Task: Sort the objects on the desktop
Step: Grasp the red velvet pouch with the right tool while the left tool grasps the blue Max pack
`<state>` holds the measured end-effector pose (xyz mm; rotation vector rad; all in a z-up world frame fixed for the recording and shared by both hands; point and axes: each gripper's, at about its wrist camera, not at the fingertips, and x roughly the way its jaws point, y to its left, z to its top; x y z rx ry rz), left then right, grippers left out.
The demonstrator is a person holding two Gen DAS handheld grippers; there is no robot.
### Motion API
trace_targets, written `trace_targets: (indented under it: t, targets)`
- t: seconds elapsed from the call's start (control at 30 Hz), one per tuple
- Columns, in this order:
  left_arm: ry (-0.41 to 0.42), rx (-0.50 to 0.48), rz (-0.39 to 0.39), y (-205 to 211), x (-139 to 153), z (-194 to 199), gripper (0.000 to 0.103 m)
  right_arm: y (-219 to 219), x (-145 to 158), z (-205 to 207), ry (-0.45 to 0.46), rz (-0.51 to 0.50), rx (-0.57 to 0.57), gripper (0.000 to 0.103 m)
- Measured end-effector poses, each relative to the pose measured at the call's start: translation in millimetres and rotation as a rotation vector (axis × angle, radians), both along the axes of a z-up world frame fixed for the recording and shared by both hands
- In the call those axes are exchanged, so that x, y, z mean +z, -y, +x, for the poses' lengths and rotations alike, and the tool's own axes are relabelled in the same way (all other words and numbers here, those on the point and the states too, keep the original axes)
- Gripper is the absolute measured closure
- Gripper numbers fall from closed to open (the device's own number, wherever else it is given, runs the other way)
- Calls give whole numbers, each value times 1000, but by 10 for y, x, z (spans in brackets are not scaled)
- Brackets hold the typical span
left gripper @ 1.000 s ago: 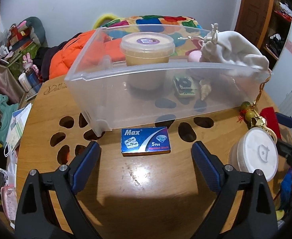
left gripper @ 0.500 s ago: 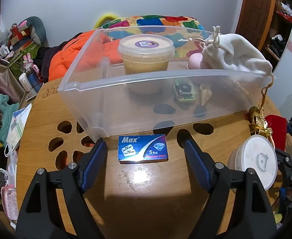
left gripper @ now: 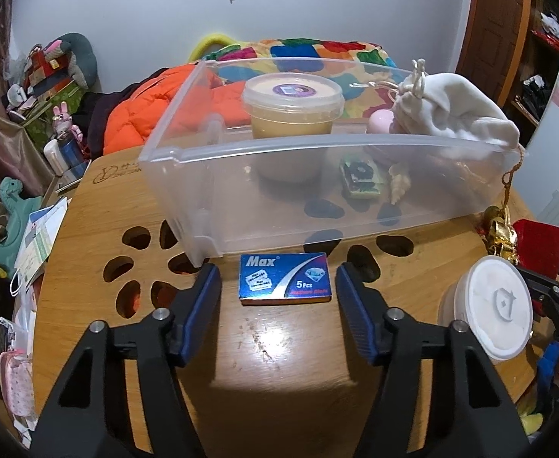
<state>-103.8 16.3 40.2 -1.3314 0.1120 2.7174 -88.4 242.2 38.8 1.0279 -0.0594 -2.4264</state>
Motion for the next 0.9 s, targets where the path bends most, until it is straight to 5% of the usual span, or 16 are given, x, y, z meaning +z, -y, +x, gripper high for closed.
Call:
trace_targets:
  t: [0.17,0.9]
  targets:
    - [-16,-29,-12,-66,8,21,56,-2,21,39,-2,5,-6,72]
    - [-53,-32,36,-7,157,241,56,-224,431,188,-66,-53,-56,74]
